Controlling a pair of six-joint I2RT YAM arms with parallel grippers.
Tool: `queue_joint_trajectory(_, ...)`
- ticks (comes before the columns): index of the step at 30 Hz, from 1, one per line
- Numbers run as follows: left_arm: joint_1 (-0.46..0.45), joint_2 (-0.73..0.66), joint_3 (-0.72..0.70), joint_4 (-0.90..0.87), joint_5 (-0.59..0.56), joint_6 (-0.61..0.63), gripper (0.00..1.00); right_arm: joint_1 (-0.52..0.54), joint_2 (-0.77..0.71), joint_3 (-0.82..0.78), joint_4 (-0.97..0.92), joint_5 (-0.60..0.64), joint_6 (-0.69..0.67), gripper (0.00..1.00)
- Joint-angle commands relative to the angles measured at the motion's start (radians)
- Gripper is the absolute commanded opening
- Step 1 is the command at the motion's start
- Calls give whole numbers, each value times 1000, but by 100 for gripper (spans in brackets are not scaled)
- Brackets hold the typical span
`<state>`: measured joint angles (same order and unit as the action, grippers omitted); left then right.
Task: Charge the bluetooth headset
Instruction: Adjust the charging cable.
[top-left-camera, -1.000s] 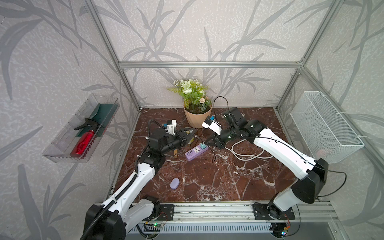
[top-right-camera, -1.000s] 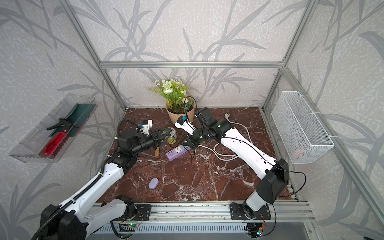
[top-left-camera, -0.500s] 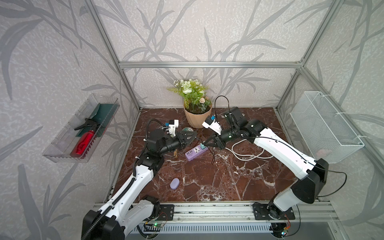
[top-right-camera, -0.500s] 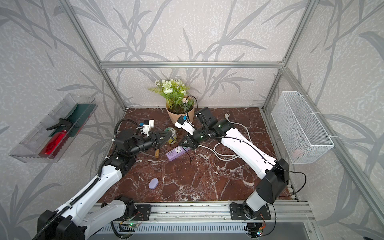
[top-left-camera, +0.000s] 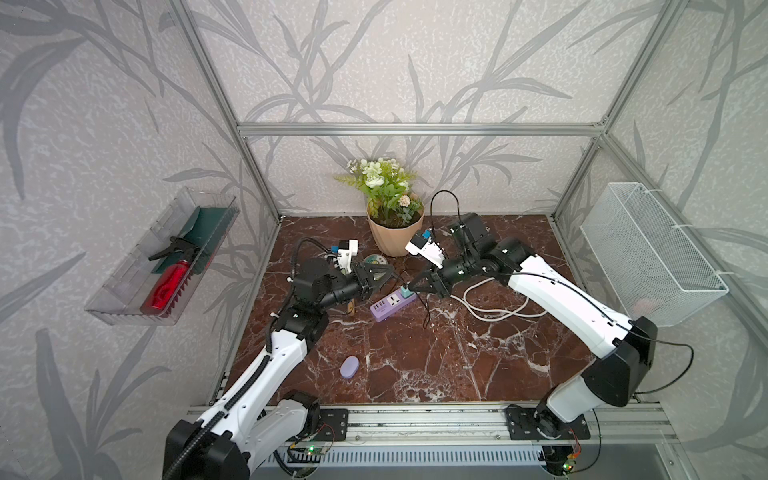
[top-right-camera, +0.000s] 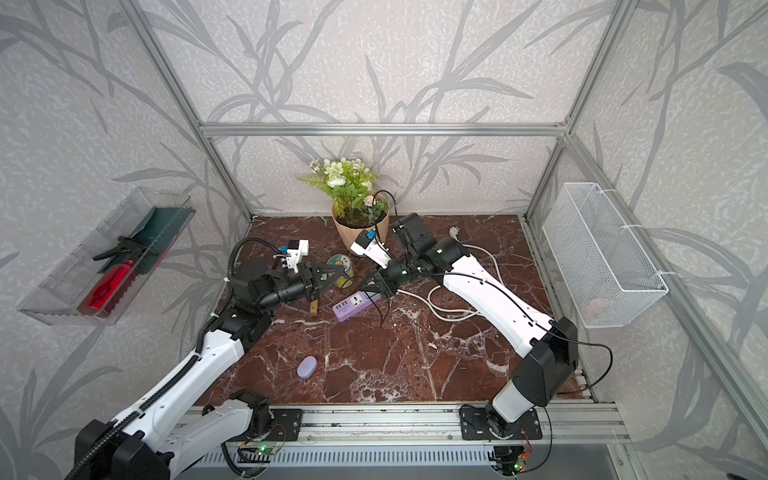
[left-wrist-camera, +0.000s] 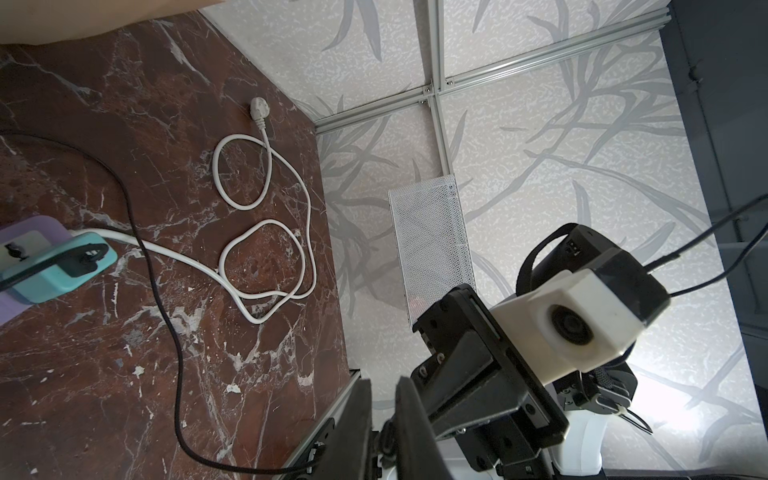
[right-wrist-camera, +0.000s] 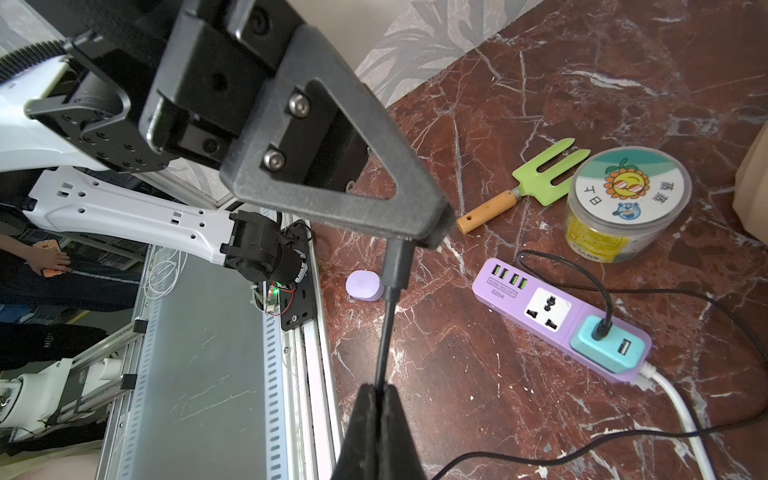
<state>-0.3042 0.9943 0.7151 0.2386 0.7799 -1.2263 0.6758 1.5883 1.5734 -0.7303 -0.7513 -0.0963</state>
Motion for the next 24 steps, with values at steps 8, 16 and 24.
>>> queue_joint_trajectory(8,4,-21,1,37,-6,-28,0,-4,11,9,34,26,30,7)
queue_joint_trajectory(16,4,-10,-15,65,-46,-47,0,-5,-90,-83,213,101,147,57)
queue_joint_trajectory(24,5,28,17,44,-115,-21,0,76,-328,-216,360,417,309,53)
